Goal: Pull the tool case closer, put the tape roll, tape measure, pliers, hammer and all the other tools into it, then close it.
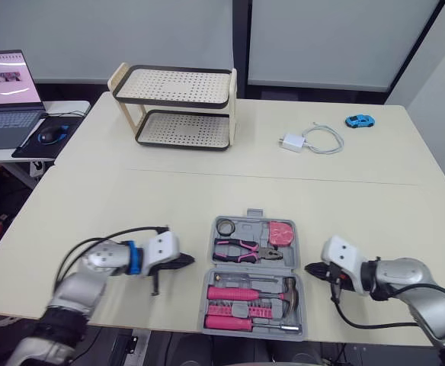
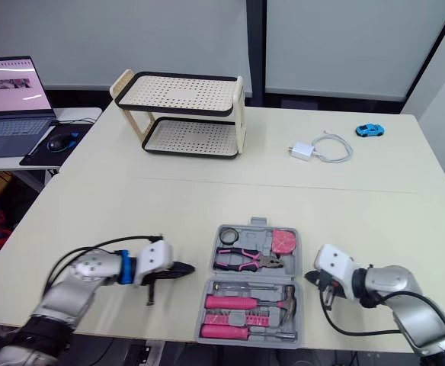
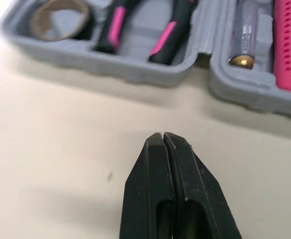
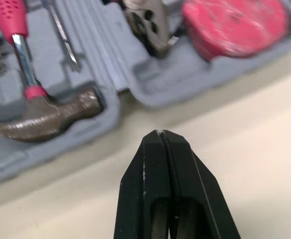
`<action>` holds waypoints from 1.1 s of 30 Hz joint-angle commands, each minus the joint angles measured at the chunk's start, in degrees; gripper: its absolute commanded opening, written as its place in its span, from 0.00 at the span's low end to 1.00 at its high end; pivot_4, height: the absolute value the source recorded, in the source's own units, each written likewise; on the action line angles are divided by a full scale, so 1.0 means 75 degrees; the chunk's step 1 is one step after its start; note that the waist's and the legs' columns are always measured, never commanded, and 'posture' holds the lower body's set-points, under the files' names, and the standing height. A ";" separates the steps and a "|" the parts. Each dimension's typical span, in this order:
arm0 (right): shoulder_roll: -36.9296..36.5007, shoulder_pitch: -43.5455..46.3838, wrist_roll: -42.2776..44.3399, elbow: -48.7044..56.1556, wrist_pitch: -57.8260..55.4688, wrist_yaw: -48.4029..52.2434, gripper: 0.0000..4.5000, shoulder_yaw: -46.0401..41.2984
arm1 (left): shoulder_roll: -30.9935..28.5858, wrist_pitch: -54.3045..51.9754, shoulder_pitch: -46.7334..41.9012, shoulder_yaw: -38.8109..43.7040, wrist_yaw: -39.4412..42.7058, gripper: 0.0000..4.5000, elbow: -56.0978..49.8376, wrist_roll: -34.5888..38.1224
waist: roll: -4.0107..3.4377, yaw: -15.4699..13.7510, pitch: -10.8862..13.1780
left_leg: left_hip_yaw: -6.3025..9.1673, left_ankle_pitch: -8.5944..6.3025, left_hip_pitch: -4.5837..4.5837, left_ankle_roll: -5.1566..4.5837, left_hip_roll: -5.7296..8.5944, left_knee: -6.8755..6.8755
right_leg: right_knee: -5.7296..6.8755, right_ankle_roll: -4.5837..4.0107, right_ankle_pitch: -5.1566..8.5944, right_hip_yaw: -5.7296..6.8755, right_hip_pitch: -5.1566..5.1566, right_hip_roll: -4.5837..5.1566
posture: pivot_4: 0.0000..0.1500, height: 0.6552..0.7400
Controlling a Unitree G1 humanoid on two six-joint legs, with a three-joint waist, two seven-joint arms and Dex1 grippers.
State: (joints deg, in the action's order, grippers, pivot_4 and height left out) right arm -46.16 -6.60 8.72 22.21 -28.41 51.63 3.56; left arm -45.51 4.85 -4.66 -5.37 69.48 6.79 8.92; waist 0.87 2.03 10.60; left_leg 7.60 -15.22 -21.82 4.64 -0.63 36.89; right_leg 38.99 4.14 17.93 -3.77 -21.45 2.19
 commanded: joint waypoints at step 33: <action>0.0024 -0.0821 0.1129 0.1803 -0.0946 -0.0849 0.01 -0.1095 | 0.0966 -0.0684 -0.0236 -0.3079 0.0051 0.00 -0.2046 -0.1087 | -0.0005 -0.0023 -0.0005 | -0.0001 0.0000 0.0011 0.0001 0.0003 0.0007 | 0.0001 0.0001 0.0000 -0.0002 0.0016 -0.0003 | 1.00 0.94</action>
State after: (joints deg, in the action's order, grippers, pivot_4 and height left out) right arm -45.27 -12.76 16.98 34.71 -36.54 45.04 -3.33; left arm -38.55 -0.71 -6.10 -27.37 69.84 -8.54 1.85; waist 0.83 1.86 10.57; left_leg 7.59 -15.22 -21.74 4.65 -0.61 36.94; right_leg 39.00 4.15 17.94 -3.79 -21.33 2.17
